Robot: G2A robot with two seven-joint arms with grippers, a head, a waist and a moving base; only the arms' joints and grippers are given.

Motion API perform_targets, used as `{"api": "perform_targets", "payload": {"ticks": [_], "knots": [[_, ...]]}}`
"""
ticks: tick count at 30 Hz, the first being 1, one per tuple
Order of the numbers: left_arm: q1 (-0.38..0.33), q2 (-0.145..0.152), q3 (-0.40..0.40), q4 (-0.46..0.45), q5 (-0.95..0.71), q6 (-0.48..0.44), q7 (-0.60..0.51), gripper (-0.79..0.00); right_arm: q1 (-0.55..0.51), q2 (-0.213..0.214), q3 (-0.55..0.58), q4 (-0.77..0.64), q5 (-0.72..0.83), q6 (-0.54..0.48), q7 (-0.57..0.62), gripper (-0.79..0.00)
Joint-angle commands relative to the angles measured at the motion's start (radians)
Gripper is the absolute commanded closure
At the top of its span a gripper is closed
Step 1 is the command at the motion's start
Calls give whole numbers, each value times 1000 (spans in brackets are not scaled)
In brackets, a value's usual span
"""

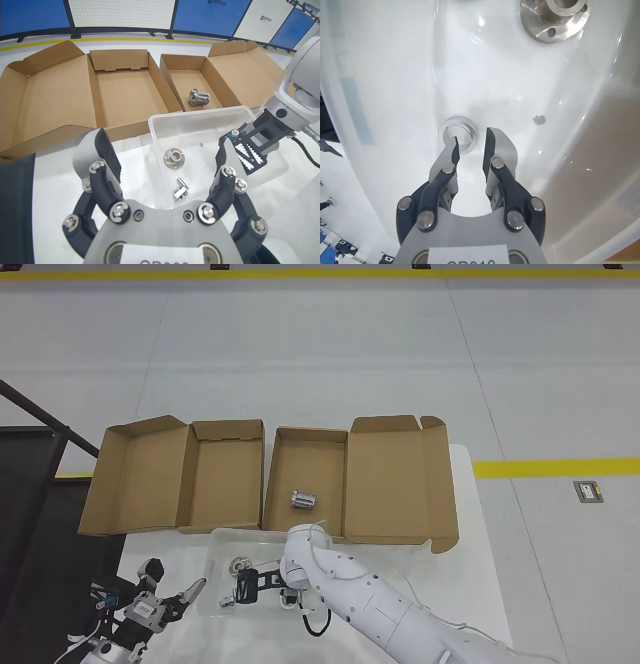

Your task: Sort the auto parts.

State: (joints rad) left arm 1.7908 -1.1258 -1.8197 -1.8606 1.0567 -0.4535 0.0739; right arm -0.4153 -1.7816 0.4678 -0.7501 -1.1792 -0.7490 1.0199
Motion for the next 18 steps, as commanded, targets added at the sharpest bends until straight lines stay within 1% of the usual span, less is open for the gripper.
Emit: {"api": "perform_targets", "payload": {"ticks": [1,18], "knots": [[0,0,0,0,0,0,0,-785,8,-9,-3,30,7,9,-2,-283],[0,0,0,0,0,0,0,-785,54,-94,-46,200,32,61,7,-256]]}}
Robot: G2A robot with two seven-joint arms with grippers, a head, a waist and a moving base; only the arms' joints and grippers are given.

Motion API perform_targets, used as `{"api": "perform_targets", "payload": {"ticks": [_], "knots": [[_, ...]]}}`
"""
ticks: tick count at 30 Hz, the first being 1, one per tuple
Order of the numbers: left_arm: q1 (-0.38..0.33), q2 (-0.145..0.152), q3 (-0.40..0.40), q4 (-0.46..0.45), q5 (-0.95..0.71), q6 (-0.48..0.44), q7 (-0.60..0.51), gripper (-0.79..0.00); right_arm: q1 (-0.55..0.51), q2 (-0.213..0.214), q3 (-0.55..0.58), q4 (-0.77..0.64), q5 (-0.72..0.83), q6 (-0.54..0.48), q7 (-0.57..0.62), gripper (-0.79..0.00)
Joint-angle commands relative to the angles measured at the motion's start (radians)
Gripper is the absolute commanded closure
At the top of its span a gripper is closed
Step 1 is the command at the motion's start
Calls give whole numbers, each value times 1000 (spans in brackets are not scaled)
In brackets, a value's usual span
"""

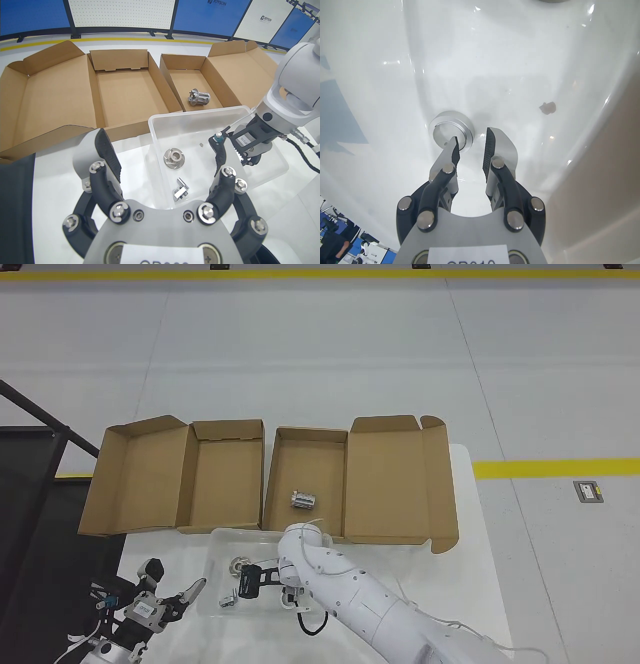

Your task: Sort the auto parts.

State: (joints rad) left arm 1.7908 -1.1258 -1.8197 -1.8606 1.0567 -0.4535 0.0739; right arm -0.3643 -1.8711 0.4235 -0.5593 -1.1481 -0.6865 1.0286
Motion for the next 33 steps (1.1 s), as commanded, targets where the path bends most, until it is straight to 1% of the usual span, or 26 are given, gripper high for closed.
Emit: {"api": "perform_targets", "payload": {"ticks": [1,11,16,18,19,20,21,26,30,33], "knots": [[0,0,0,0,0,0,0,-785,5,-9,-3,18,3,-2,-4,-256],[0,0,0,0,0,0,0,-785,29,-47,-12,107,13,-29,-36,-182],[0,0,0,0,0,0,0,-785,43,-64,-14,151,20,-56,-54,-182],[0,0,0,0,0,0,0,-785,48,-70,-15,168,22,-64,-63,-169],[0,0,0,0,0,0,0,-785,50,-73,-15,175,22,-69,-70,-123],[0,0,0,0,0,0,0,-785,54,-75,-15,182,20,-72,-81,-25],[0,0,0,0,0,0,0,-785,57,-77,-16,187,16,-78,-94,0],[0,0,0,0,0,0,0,-785,70,-76,-27,191,-30,-121,-205,0],[0,0,0,0,0,0,0,-785,79,-61,-40,183,-97,-160,-330,0],[0,0,0,0,0,0,0,-785,83,-46,-47,162,-152,-157,-423,0]]}}
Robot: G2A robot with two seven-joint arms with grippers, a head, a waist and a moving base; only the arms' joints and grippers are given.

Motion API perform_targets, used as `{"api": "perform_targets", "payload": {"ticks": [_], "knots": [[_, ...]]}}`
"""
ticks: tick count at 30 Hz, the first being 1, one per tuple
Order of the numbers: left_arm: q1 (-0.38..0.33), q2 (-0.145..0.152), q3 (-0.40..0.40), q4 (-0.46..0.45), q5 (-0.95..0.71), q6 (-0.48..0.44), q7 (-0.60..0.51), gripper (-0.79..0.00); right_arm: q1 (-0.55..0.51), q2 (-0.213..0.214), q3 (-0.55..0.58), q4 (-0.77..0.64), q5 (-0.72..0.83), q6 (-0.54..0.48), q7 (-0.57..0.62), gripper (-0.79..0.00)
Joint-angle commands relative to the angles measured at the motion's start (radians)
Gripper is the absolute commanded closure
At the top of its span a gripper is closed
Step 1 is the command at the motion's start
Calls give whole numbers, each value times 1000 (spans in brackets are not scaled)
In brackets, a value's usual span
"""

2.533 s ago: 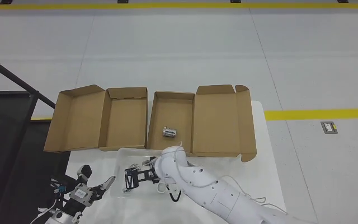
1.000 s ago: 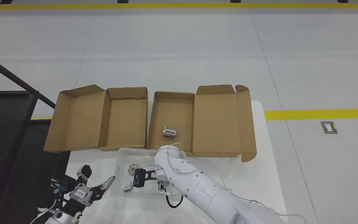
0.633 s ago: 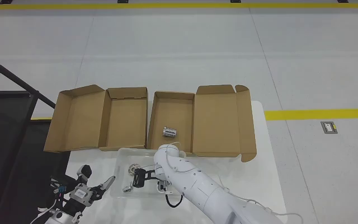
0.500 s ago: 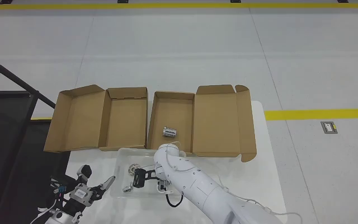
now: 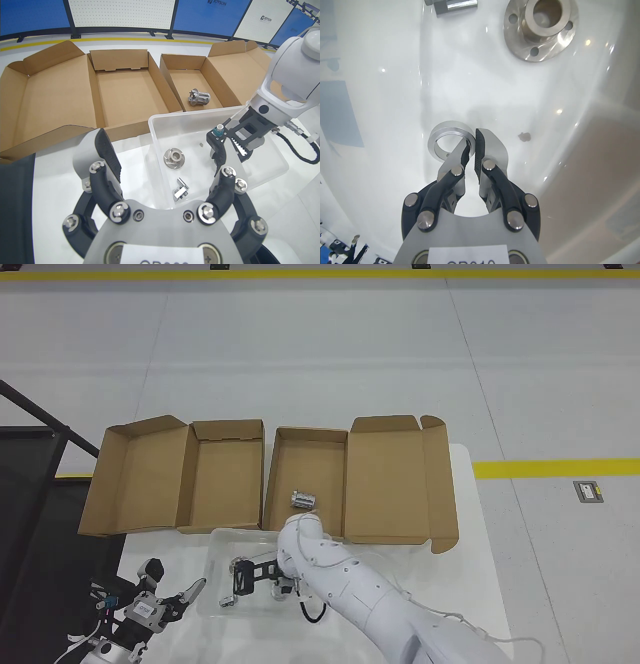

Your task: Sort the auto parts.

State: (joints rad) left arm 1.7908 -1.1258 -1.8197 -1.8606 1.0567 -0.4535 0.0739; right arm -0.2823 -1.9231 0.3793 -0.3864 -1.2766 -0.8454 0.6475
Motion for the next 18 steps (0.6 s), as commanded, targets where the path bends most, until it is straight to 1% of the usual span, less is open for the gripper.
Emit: {"api": "perform_targets", "payload": {"ticks": [1,5,9,14,18], "knots": [[0,0,0,0,0,0,0,-785,1,13,-6,-23,-46,10,-76,0],[0,0,0,0,0,0,0,-785,-7,46,-16,-80,-142,47,-210,0],[0,0,0,0,0,0,0,-785,-24,95,-16,-159,-246,86,-360,0],[0,0,0,0,0,0,0,-785,-62,181,-14,-303,-409,105,-566,0],[0,0,0,0,0,0,0,-785,-106,259,23,-432,-511,136,-672,0]]}}
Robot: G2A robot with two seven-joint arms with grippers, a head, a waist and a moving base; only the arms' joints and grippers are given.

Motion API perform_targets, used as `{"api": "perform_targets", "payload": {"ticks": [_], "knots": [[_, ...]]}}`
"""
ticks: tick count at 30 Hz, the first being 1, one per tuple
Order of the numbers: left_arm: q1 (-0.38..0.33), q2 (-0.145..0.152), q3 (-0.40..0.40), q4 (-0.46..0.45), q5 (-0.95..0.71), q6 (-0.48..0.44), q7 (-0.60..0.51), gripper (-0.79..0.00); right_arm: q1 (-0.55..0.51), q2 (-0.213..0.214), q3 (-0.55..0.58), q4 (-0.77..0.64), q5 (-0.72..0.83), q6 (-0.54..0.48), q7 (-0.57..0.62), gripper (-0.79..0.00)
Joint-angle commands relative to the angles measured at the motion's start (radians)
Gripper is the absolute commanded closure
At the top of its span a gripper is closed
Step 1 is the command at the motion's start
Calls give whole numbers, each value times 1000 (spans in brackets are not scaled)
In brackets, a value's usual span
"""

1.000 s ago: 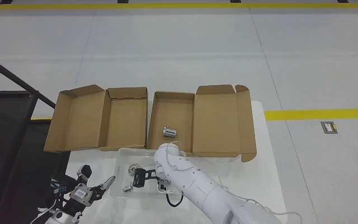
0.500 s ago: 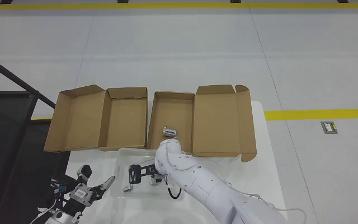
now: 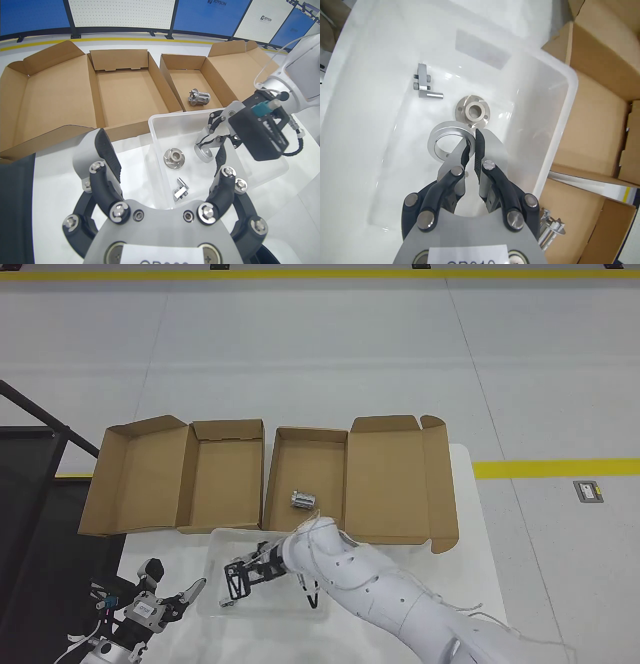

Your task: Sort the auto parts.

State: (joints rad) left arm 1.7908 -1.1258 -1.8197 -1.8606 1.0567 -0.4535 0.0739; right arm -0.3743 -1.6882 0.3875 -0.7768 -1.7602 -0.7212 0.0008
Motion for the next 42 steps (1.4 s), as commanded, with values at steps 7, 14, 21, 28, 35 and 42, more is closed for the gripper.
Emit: {"api": "perform_targets", "payload": {"ticks": [7,14,21,28,35,42], "knots": [[0,0,0,0,0,0,0,-785,-138,159,165,-324,-156,91,-124,0],[0,0,0,0,0,0,0,-785,-295,267,425,-529,-167,130,-143,0],[0,0,0,0,0,0,0,-785,-348,284,506,-561,-109,145,-89,0],[0,0,0,0,0,0,0,-785,-363,280,494,-566,-99,155,-65,0],[0,0,0,0,0,0,0,-785,-250,207,493,-417,184,444,235,0],[0,0,0,0,0,0,0,-785,-43,123,427,-83,325,559,444,0]]}}
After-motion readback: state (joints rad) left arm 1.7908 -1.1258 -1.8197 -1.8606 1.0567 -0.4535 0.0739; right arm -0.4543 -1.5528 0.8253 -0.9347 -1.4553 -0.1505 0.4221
